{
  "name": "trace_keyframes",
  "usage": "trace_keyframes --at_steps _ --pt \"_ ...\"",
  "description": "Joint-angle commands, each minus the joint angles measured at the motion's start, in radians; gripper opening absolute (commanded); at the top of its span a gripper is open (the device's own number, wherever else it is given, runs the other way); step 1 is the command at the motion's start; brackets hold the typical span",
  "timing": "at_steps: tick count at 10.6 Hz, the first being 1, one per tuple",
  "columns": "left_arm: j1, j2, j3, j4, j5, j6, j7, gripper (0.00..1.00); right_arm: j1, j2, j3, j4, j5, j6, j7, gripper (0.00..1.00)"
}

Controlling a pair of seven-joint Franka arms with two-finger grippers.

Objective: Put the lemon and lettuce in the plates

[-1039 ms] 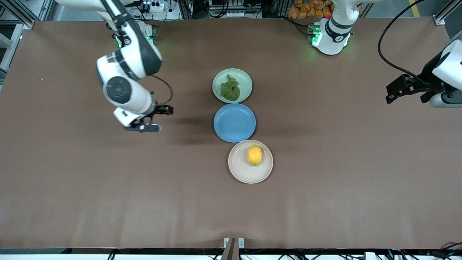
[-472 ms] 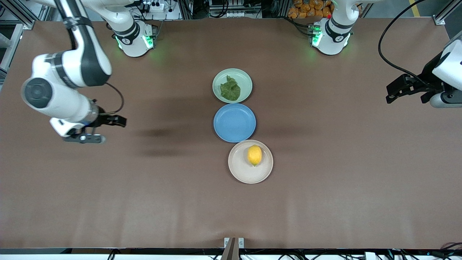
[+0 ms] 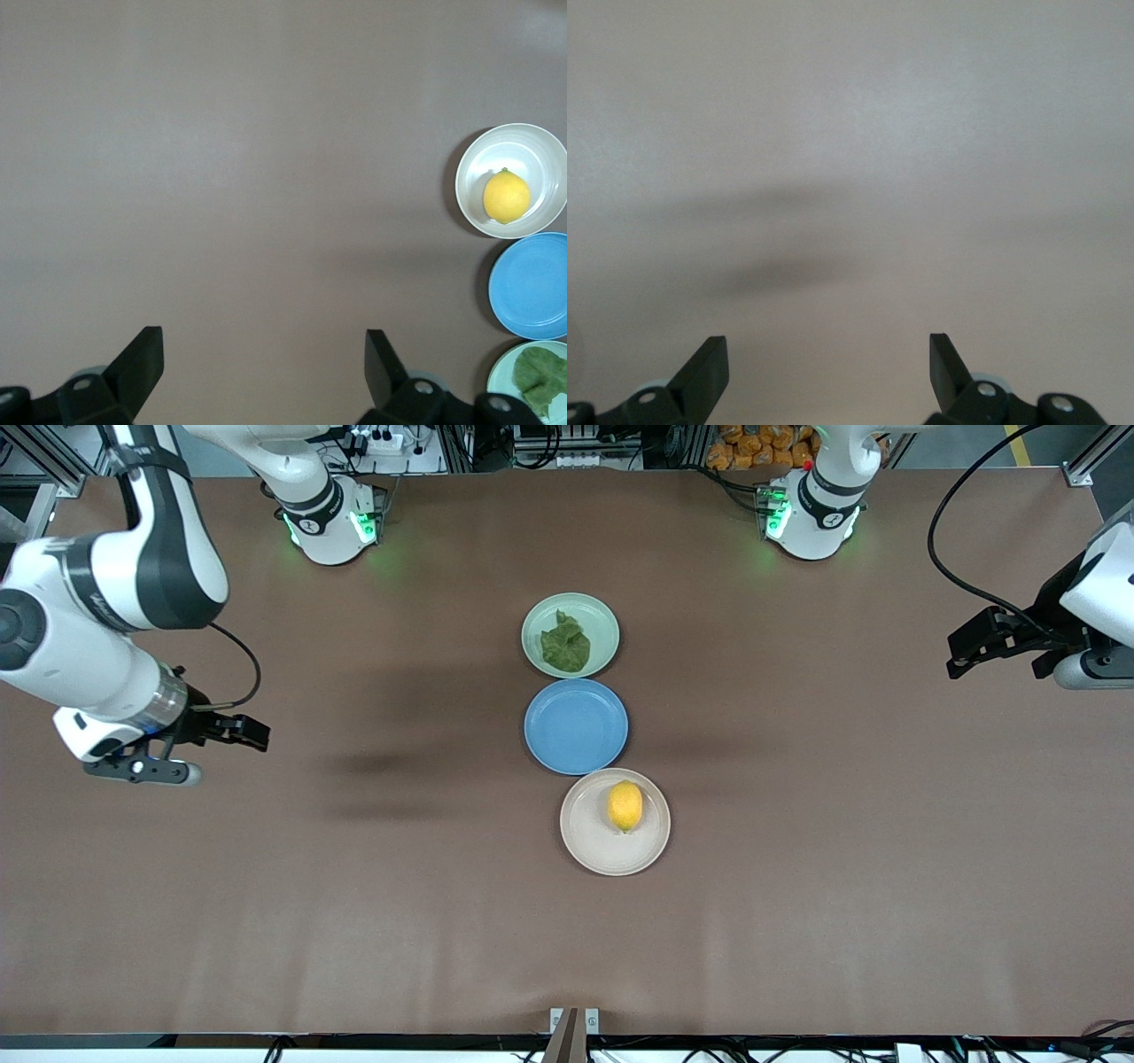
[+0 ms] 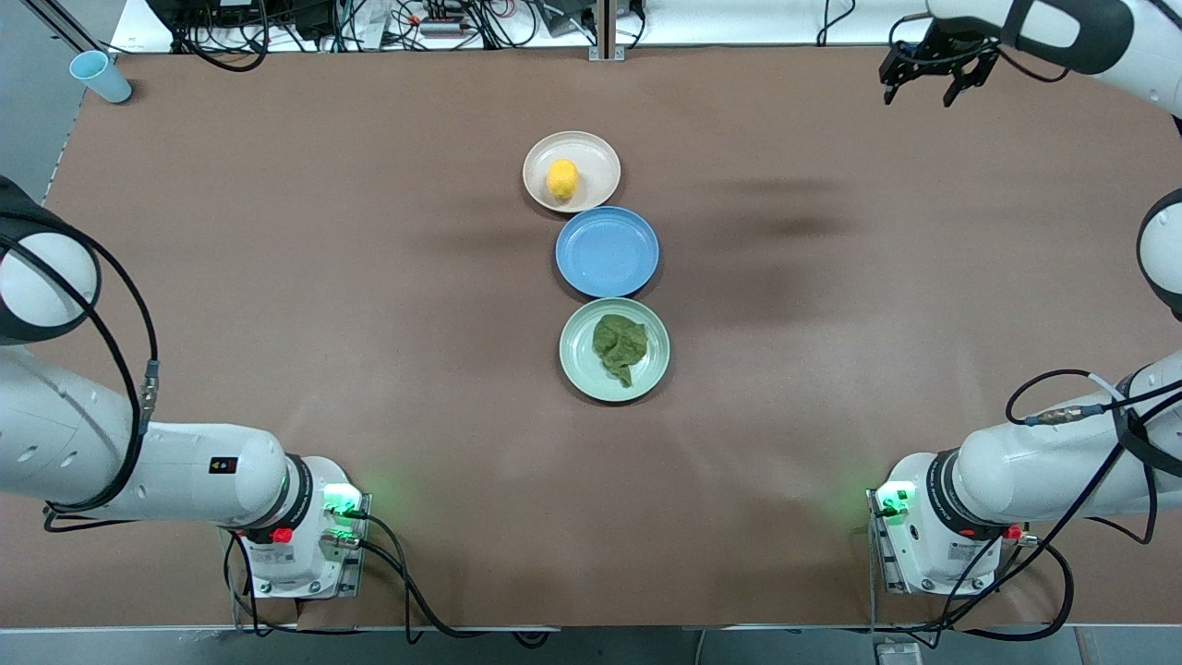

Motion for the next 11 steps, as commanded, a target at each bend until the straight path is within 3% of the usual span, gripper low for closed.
trace_keyframes --at_steps 1,4,11 --pt "0.002 -0.017 -0.005 -0.009 0.02 0.0 0.022 1.0 0.003 -0.026 -0.037 0.083 -0.028 -0.096 -0.065 1.0" --pt "0.002 -0.024 -0.006 -0.009 0.02 -0.001 0.022 1.0 0.006 -0.032 -0.084 0.195 -0.034 -0.204 -0.167 1.0" --pt "0.002 -0.038 -0.013 -0.01 0.021 -0.006 0.015 1.0 0.001 -0.083 -0.08 0.351 -0.019 -0.316 -0.167 1.0"
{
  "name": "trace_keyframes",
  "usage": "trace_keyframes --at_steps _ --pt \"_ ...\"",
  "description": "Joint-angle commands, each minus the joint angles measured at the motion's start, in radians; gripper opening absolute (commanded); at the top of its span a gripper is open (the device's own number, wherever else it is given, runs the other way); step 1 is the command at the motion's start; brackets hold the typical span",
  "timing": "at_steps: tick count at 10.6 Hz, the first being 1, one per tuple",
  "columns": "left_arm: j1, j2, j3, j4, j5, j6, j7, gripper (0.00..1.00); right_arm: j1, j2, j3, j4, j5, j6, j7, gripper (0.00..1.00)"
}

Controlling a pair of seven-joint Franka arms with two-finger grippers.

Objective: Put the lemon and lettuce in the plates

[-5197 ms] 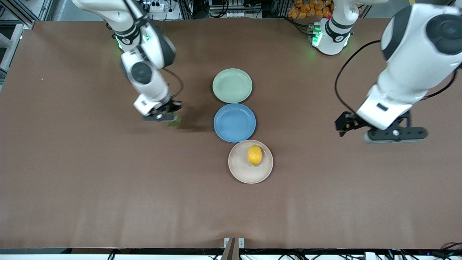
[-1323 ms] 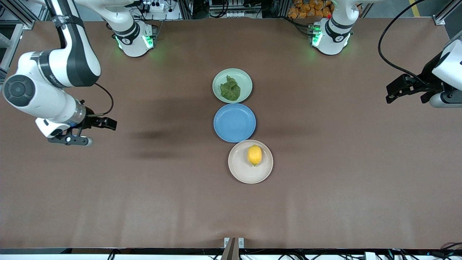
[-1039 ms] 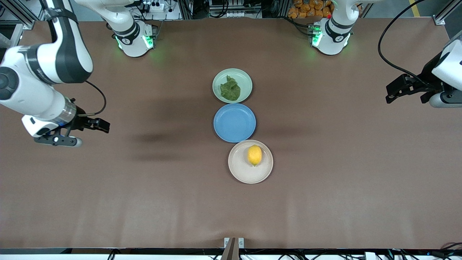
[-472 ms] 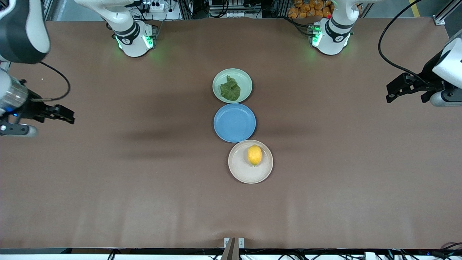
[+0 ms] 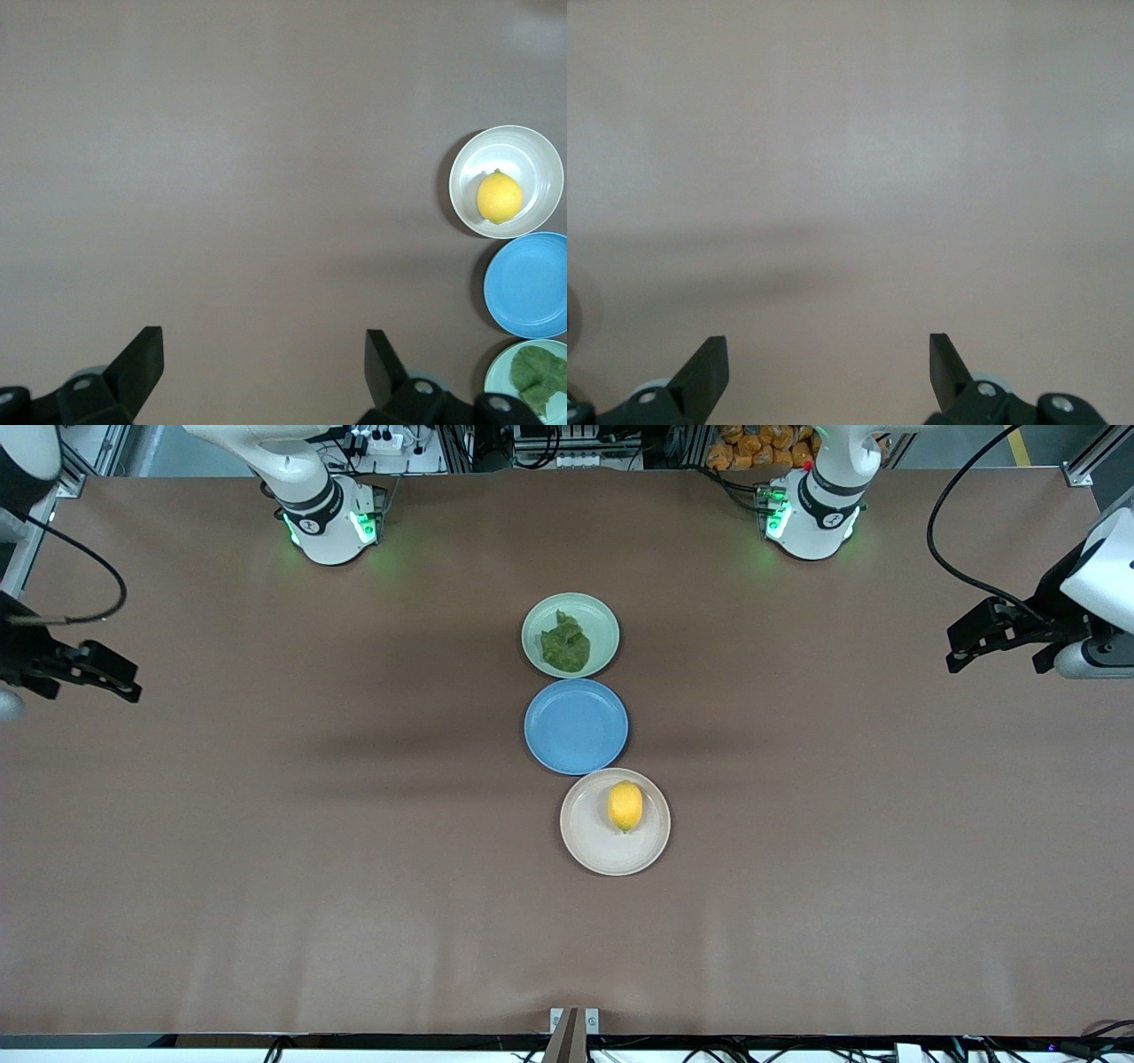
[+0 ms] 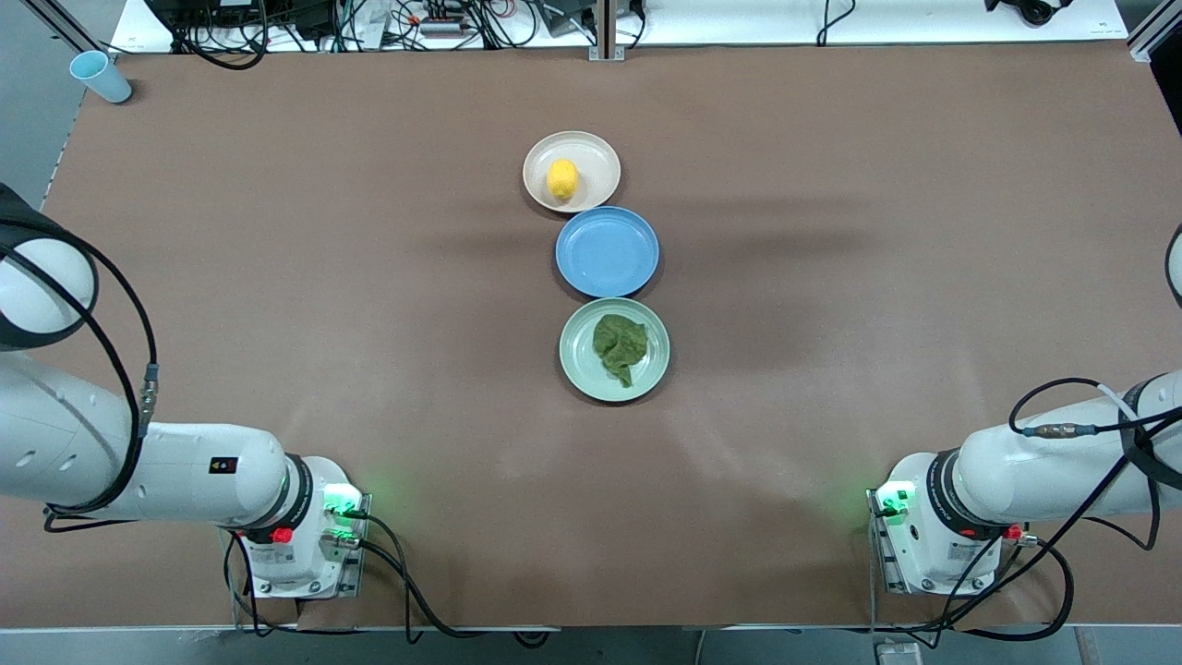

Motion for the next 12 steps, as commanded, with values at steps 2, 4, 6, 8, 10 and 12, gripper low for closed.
trace_keyframes --at_steps 2,4,6,8,10,12 --pt "0.004 -0.021 -0.004 -0.009 0.021 -0.006 0.015 1.0 -0.001 0.002 0.002 0.072 0.006 -0.04 -0.011 1.0" --pt "0.006 -0.021 -0.003 -0.009 0.021 -0.006 0.016 1.0 0.005 0.007 0.001 0.106 0.006 -0.066 -0.011 1.0" --pt "0.006 -0.019 -0.003 -0.008 0.023 -0.006 0.016 1.0 -0.001 0.008 -0.001 0.098 0.006 -0.065 -0.025 1.0" --pt "0.007 -0.019 -0.003 -0.008 0.023 -0.006 0.012 1.0 -0.006 0.019 -0.002 0.095 0.006 -0.065 -0.029 1.0" --pt "0.009 -0.019 0.0 -0.008 0.021 -0.006 0.019 1.0 -0.004 0.021 -0.002 0.095 0.006 -0.065 -0.029 1.0" --pt "0.009 -0.019 0.003 -0.008 0.021 -0.006 0.018 1.0 -0.001 0.021 -0.002 0.097 0.006 -0.081 -0.028 1.0"
